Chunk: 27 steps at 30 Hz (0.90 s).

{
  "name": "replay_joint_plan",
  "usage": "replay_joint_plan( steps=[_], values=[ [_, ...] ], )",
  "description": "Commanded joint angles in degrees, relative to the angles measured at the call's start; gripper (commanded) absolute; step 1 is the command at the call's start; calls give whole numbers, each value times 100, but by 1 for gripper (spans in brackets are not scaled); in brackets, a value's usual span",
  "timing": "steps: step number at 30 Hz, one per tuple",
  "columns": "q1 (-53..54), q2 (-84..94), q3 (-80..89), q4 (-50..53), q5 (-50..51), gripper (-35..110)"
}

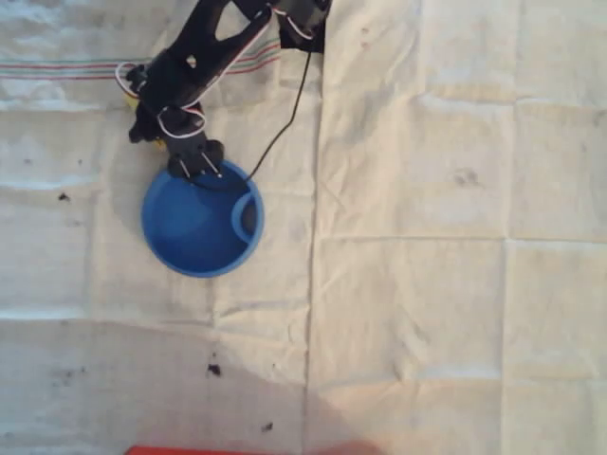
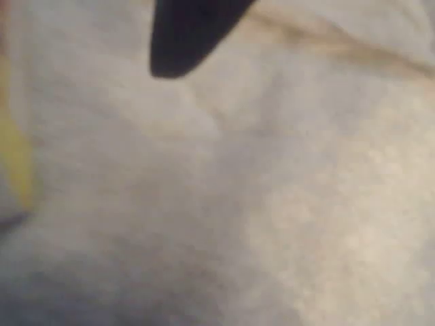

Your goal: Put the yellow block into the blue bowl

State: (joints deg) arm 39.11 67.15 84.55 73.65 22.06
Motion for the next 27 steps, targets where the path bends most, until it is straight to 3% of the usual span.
replay_joint_plan(
  steps=[1, 6, 11, 21, 27],
  values=[
    [26, 185, -211, -79, 26, 20],
    [62, 325, -220, -9, 26, -3],
    [141, 1266, -308, 369, 26, 1],
    [-343, 2883, -1389, 2338, 26, 0],
    [-914, 2109, -2584, 1775, 35, 0]
  ],
)
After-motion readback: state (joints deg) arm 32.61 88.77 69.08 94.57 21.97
